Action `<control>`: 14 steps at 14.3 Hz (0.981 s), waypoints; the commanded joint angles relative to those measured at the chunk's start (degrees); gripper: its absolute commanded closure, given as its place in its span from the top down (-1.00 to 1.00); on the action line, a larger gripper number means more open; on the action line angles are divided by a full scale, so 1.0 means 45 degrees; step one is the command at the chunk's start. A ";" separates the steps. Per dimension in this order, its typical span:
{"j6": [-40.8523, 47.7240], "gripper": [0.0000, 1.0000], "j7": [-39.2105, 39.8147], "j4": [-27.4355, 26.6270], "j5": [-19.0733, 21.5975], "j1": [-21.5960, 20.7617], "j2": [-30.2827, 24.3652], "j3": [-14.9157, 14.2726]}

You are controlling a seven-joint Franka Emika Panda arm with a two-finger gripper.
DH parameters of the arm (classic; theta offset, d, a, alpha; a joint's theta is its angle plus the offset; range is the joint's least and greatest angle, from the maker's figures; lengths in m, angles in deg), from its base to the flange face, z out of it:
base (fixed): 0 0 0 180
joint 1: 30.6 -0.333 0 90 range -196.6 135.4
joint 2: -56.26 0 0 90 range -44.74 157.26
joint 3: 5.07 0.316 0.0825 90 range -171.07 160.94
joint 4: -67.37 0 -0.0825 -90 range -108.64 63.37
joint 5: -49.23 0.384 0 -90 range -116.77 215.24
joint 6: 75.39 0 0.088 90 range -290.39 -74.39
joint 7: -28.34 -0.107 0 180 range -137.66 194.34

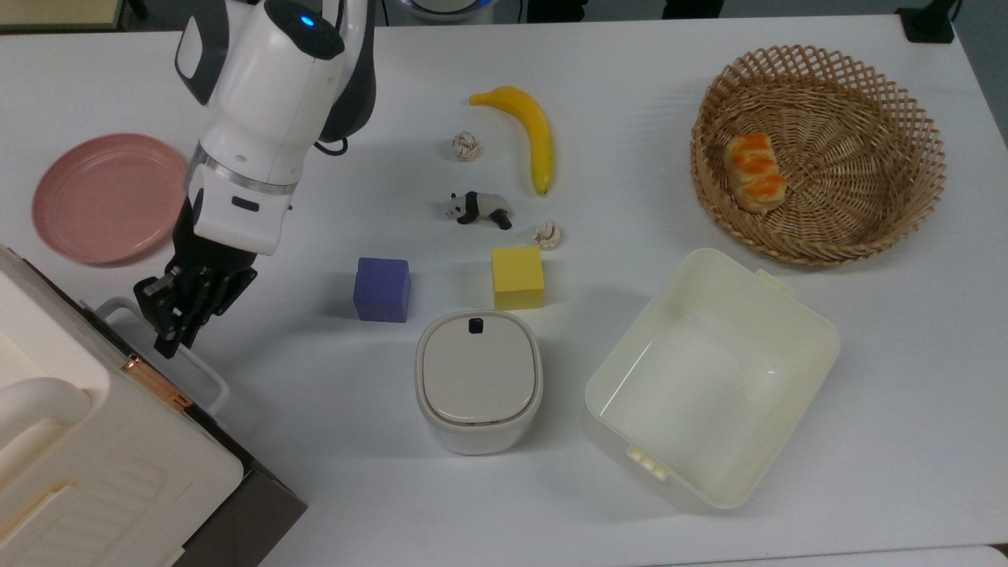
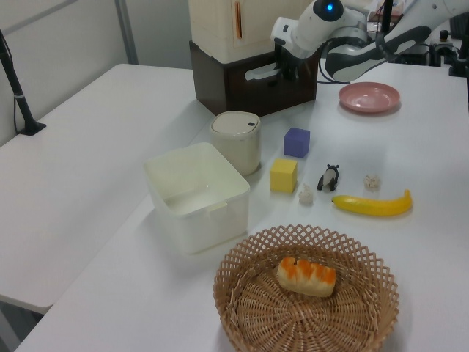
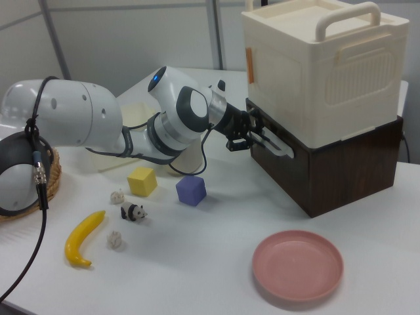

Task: Open the drawer
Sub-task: 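Pull the drawer handle outward, sliding the brown drawer open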

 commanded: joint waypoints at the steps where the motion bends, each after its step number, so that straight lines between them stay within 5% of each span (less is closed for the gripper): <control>1: 0.0060 -1.00 -0.0519 -0.1419 -0.0196 -0.0206 -0.1131 -0.0060; 8: 0.0606 -1.00 -0.1651 -0.3958 -0.0196 -0.1005 -0.3026 0.0038; 14: 0.1408 -1.00 -0.2258 -0.4409 -0.0177 -0.1593 -0.3340 0.0057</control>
